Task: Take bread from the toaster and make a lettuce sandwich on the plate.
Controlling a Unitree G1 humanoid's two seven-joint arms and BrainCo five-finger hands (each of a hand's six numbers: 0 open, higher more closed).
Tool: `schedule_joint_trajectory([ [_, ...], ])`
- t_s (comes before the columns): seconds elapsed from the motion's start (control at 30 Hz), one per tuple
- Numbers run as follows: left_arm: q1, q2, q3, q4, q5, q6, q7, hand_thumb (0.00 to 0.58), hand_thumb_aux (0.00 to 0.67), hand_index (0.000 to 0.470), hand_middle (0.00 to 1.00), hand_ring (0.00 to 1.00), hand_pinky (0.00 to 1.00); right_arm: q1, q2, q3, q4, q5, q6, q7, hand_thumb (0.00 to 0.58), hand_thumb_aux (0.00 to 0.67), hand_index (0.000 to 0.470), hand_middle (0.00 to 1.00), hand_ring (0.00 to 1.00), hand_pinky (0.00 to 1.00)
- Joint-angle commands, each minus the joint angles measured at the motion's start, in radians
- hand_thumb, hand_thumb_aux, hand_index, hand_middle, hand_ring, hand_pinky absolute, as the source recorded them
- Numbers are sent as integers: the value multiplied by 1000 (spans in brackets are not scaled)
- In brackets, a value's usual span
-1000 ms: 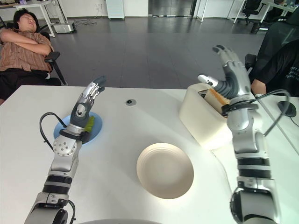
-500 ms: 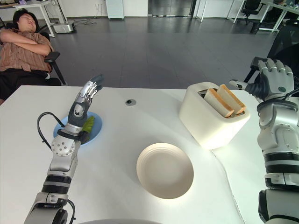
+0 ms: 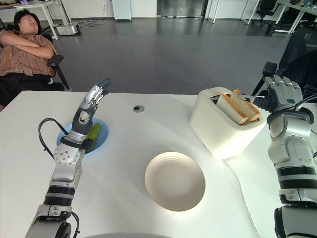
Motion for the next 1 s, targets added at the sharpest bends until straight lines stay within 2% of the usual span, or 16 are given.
schedule_joint_trajectory([
  [0.03, -3, 8, -2, 5, 17, 9, 5, 0, 0, 0, 0, 0, 0, 9, 1, 17, -4, 14, 19, 40, 175, 110, 77, 0, 0, 0],
  [0.07, -2, 9, -1, 3, 19, 10, 6, 0, 0, 0, 0, 0, 0, 8, 2, 21, 0, 15, 22, 46, 116, 71, 50, 0, 0, 0],
  [0.13, -3, 8, -1, 2, 20, 11, 8, 0, 0, 0, 0, 0, 0, 9, 0, 24, 2, 18, 29, 53, 58, 34, 24, 0, 0, 0],
  [0.17, -4, 8, 0, 3, 21, 10, 9, 0, 0, 0, 0, 0, 0, 9, 2, 23, 3, 23, 36, 60, 194, 123, 87, 0, 0, 0],
  [0.2, -3, 9, 1, 2, 22, 10, 10, 0, 0, 0, 0, 0, 0, 10, 3, 21, 4, 26, 42, 63, 220, 142, 100, 0, 0, 0],
  [0.23, -3, 9, 2, 1, 23, 10, 12, 0, 0, 0, 0, 0, 0, 11, 4, 21, 3, 31, 44, 70, 285, 192, 135, 0, 0, 0],
  [0.27, -2, 10, 2, 0, 24, 10, 13, 0, 0, 0, 0, 0, 0, 13, 4, 21, 0, 35, 47, 75, 175, 110, 77, 0, 0, 0],
  [0.3, -1, 11, 3, -2, 25, 11, 15, 0, 0, 0, 0, 0, 0, 15, 6, 24, -6, 39, 47, 83, 164, 102, 72, 0, 0, 0],
  [0.37, -2, 12, 4, -1, 26, 12, 18, 0, 0, 0, 0, 0, 0, 22, 13, 30, -22, 60, 28, 107, 194, 123, 87, 0, 0, 0],
  [0.43, -3, 13, 4, -2, 26, 12, 20, 0, 0, 0, 0, 0, 0, 43, 27, 28, -80, 101, 12, 146, 452, 355, 249, 0, 0, 0],
  [0.47, -1, 14, 6, -4, 27, 13, 22, 0, 0, 0, 0, 0, 0, 51, 37, 27, -112, 135, -3, 178, 480, 391, 275, 0, 0, 0],
  [0.57, 3, 16, 11, -5, 29, 13, 28, 0, 0, 0, 0, 0, 0, 63, 59, 30, -165, 223, -40, 263, 505, 428, 300, 0, 0, 0],
  [0.63, 3, 17, 13, -7, 30, 14, 32, 0, 0, 0, 0, 0, 0, 64, 64, 30, -167, 258, -56, 291, 576, 617, 433, 0, 0, 0],
  [0.67, 1, 19, 13, -6, 29, 14, 34, 0, 0, 0, 0, 0, 0, 62, 66, 29, -160, 268, -59, 294, 580, 670, 470, 0, 0, 0],
  [0.83, -1, 22, 16, -1, 28, 13, 41, 0, 0, 0, 0, 0, 0, 26, 69, 2, -116, 272, -71, 227, 580, 670, 470, 0, 0, 0],
  [1.0, 1, 25, 17, -2, 30, 14, 47, 0, 0, 0, 0, 0, 0, -49, 62, -38, -43, 250, -108, 72, 580, 670, 470, 0, 0, 0],
])
